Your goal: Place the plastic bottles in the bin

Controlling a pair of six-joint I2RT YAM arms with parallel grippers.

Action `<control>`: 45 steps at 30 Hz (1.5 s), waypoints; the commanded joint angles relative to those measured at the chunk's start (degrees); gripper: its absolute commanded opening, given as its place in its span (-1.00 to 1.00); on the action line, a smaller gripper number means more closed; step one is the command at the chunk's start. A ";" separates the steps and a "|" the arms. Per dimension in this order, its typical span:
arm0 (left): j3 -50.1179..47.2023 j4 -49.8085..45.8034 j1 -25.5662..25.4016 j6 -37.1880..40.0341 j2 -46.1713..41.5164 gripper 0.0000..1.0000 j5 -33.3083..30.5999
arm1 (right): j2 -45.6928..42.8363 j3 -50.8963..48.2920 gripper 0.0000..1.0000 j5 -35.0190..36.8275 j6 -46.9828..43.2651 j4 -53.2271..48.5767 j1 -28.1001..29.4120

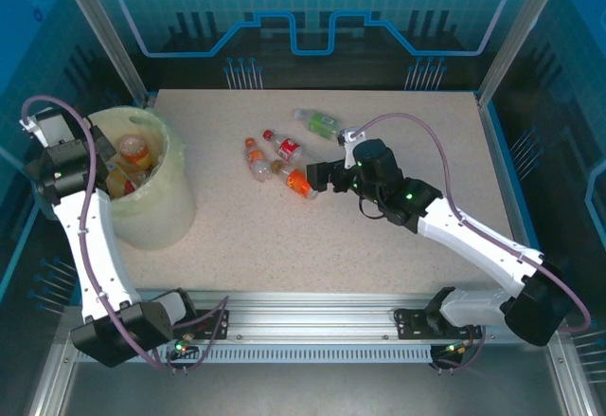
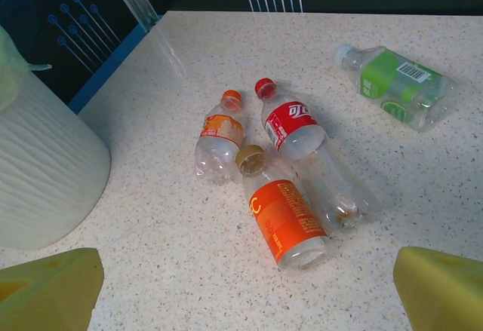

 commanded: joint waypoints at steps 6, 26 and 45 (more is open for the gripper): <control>1.41 0.01 -0.73 -4.14 -2.13 0.98 10.17 | 3.37 5.11 1.00 2.00 1.44 -4.67 -0.01; -5.54 11.52 -18.40 -15.37 -9.14 0.98 49.19 | 27.75 17.67 0.92 -12.56 -23.49 -17.43 -2.32; -12.72 19.23 -21.41 -19.70 -8.94 0.98 56.49 | 44.75 24.23 0.83 -7.10 -20.98 -16.59 -1.17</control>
